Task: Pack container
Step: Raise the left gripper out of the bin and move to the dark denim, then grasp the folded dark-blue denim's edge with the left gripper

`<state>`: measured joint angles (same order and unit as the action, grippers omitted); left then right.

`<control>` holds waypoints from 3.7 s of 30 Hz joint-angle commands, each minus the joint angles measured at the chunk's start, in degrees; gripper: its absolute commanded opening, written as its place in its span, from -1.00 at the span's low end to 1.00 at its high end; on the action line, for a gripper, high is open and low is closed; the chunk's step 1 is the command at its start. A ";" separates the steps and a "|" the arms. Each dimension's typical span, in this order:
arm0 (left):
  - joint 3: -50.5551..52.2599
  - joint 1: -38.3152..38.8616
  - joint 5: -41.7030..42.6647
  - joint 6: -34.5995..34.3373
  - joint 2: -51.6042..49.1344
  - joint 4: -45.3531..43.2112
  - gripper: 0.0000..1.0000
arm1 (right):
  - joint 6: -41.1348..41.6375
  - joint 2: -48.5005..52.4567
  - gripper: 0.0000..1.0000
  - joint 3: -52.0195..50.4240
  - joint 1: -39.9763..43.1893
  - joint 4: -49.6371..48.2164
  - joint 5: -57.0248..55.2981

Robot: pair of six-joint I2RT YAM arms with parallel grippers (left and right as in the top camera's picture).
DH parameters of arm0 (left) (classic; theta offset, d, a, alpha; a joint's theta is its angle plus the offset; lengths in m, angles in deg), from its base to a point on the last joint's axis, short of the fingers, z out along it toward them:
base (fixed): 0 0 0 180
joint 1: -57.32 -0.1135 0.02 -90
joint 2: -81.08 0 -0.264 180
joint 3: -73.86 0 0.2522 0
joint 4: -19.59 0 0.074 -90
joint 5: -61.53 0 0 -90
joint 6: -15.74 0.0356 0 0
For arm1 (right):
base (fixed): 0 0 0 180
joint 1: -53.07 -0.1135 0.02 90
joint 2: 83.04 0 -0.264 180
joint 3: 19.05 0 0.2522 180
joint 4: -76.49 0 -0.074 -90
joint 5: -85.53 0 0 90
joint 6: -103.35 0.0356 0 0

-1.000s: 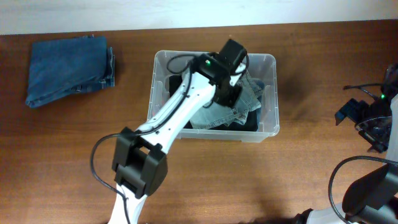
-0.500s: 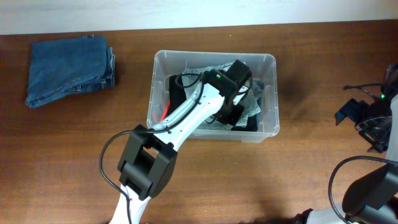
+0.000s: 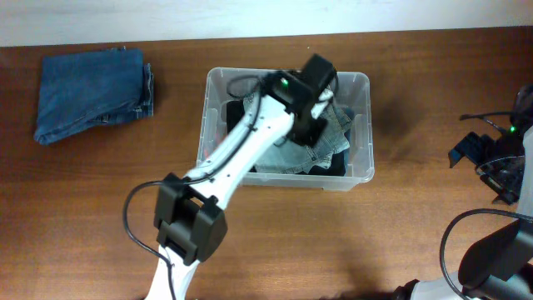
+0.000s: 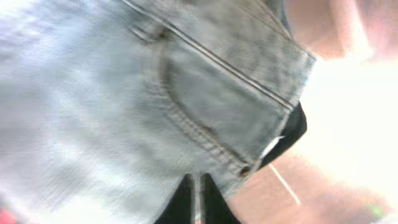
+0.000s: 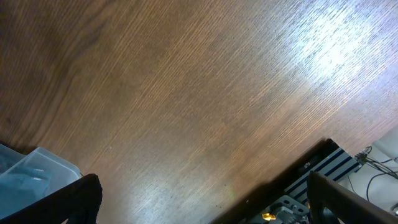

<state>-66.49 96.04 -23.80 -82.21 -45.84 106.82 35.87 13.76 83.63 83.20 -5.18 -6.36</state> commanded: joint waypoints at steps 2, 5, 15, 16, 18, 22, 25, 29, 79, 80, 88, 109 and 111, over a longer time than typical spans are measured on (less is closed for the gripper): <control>-7.26 -6.27 -6.73 -0.11 4.87 4.24 0.10 | 0.48 -0.31 0.96 -0.11 0.17 -0.02 -0.07; -8.33 -11.08 -8.28 -0.13 6.47 5.53 0.11 | 0.48 -0.31 0.97 -0.11 0.17 -0.02 -0.07; -8.31 -38.86 -7.32 -6.43 7.78 5.27 0.74 | 0.48 -0.31 0.97 -0.11 0.17 -0.02 -0.07; -8.31 -43.41 -4.76 -8.48 7.78 4.37 0.93 | 0.48 -0.31 0.97 -0.11 0.17 -0.02 -0.07; -8.28 -47.36 -2.34 -9.40 7.56 2.82 0.98 | 0.48 -0.31 0.97 -0.11 0.17 -0.02 -0.07; -8.26 -53.35 0.11 -9.38 6.36 -1.66 0.93 | 0.48 -0.31 0.97 -0.11 0.17 -0.02 -0.07; -8.24 -55.23 0.09 -9.18 4.76 -4.83 0.11 | 0.48 -0.31 0.97 -0.11 0.17 -0.02 -0.07; -8.24 -55.65 0.07 -9.16 1.84 -9.70 -0.99 | 0.48 -0.31 0.97 -0.11 0.17 -0.02 -0.07; -8.50 -56.15 1.14 -13.46 -22.12 14.58 -0.99 | 0.48 -0.31 0.97 -0.11 0.17 -0.02 -0.07; -8.66 -56.15 1.07 -13.40 -22.10 13.92 -0.99 | 0.48 -0.31 0.97 -0.11 0.17 -0.02 -0.07; -16.98 -58.16 -4.55 -9.16 -21.00 14.03 -0.99 | 0.48 -0.31 0.97 -0.11 0.17 -0.02 -0.07; -24.44 -81.68 12.96 13.44 -17.33 20.55 -0.84 | 0.48 -0.31 0.97 -0.11 0.17 -0.02 -0.07; -24.41 -82.66 20.13 19.50 -17.40 20.20 -0.81 | 0.48 -0.31 0.97 -0.11 0.17 -0.02 -0.07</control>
<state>-89.85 14.30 -18.12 -76.46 -64.89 127.50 35.87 13.76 83.63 83.20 -5.18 -6.36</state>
